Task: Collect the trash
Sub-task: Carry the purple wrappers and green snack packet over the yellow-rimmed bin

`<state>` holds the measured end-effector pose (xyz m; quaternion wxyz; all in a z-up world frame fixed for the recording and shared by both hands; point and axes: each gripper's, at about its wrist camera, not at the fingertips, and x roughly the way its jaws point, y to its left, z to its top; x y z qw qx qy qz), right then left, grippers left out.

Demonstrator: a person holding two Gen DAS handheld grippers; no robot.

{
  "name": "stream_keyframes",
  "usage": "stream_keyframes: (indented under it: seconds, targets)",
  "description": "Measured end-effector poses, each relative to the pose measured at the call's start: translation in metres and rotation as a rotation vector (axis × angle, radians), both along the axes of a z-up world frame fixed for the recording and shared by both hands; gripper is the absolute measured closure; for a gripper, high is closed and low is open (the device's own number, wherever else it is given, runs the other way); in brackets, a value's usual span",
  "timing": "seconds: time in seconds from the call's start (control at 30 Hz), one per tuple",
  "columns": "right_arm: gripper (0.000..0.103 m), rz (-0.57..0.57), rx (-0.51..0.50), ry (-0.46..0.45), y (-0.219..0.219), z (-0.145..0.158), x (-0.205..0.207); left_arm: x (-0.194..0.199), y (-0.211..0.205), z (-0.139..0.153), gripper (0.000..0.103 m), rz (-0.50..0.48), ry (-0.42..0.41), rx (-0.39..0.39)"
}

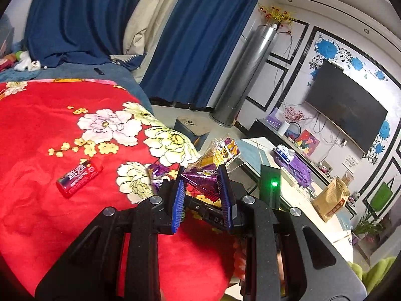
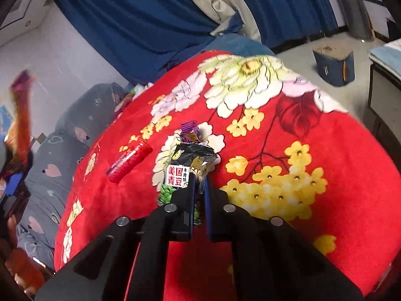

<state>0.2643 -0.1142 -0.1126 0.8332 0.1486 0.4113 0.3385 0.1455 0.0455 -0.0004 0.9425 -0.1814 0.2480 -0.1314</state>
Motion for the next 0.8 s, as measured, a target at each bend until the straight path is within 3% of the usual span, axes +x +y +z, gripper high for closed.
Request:
stream_keyframes:
  seconds: [0.2, 0.43, 0.57, 0.8]
  targets:
    - [0.1, -0.056, 0.052, -0.076, -0.04, 0.034, -0.025, 0.001, -0.019, 0.003, 0.084, -0.049, -0.011, 0.022]
    - [0.1, -0.183, -0.024, -0.207, -0.105, 0.067, -0.057, -0.001, -0.049, 0.0, 0.084, -0.122, -0.01, 0.058]
    - [0.1, -0.283, -0.069, -0.227, -0.149, 0.068, -0.072, -0.002, -0.071, -0.006, 0.084, -0.172, 0.0, 0.086]
    - [0.1, -0.437, -0.113, -0.179, -0.213, 0.05, -0.087, -0.002, -0.107, -0.022, 0.084, -0.257, 0.033, 0.139]
